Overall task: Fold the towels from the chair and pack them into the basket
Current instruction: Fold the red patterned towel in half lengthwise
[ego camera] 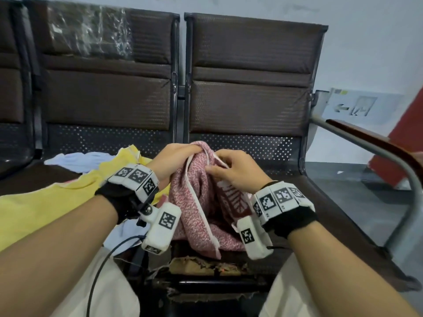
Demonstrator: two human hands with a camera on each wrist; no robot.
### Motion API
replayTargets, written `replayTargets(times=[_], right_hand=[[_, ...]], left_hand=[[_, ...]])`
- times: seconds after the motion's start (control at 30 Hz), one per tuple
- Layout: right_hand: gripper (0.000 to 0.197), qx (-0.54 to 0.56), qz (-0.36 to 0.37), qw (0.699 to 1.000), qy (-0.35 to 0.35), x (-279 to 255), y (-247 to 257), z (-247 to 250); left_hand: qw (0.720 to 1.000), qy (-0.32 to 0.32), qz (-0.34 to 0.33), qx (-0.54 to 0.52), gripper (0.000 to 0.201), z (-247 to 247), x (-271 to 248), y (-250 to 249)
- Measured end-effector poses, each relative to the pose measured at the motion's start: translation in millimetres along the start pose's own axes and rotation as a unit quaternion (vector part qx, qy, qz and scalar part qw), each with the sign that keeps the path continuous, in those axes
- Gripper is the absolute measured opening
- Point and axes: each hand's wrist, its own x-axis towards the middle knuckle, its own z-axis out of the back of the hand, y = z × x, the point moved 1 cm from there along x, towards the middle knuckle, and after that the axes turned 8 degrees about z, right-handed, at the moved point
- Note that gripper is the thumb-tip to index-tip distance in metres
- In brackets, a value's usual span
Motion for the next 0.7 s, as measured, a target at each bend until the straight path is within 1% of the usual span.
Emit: replayTargets(times=[0.07,0.17,0.2,0.27,0.3,0.33,0.4,0.43,0.47,0.5,0.53,0.6,0.63,0.7], right_hand=[[0.021,-0.028,-0.015,0.999,0.002,6,-4,-6],[0.021,-0.019,-0.056,0.997,-0.042,16,-16,-11],[0.023,-0.008,-0.074,0.996,-0.051,18,-21,-13],[0.037,0.031,-0.118,0.992,-0.040,21,-30,-17],[0.045,0.054,-0.137,0.989,-0.025,20,-33,-19],[0.052,0.075,-0.152,0.985,-0.005,17,-36,-20],[0.064,0.095,-0.170,0.980,0.045,9,-40,-22],[0.064,0.080,-0.172,0.979,0.070,4,-42,-23],[0.061,0.046,-0.170,0.980,0.094,-1,-43,-24],[0.057,-0.002,-0.165,0.979,0.120,-7,-43,-26],[0.053,-0.050,-0.159,0.975,0.147,-13,-43,-28],[0.049,-0.123,-0.149,0.962,0.195,-22,-41,-35],[0.049,-0.143,-0.145,0.955,0.214,-25,-40,-40],[0.051,-0.159,-0.138,0.949,0.236,-28,-40,-48]], left_hand=[[0.999,-0.023,0.014,0.020,0.022,4,4,7],[0.989,-0.105,-0.003,0.105,0.030,14,14,21],[0.982,-0.121,-0.007,0.145,0.033,17,18,26],[0.961,-0.120,0.012,0.249,0.029,24,22,38],[0.948,-0.110,0.034,0.296,0.025,26,22,43],[0.936,-0.096,0.058,0.334,0.026,27,21,47],[0.909,-0.065,0.091,0.402,0.050,28,20,54],[0.890,-0.065,0.090,0.441,0.059,28,19,56],[0.872,-0.069,0.074,0.479,0.060,27,18,57],[0.859,-0.068,0.048,0.505,0.054,24,16,57],[0.852,-0.052,0.023,0.520,0.045,20,13,56],[0.847,0.022,-0.010,0.530,0.024,11,7,55],[0.843,0.065,-0.017,0.534,0.019,5,2,56],[0.827,0.147,-0.018,0.542,0.018,-6,-5,59]])
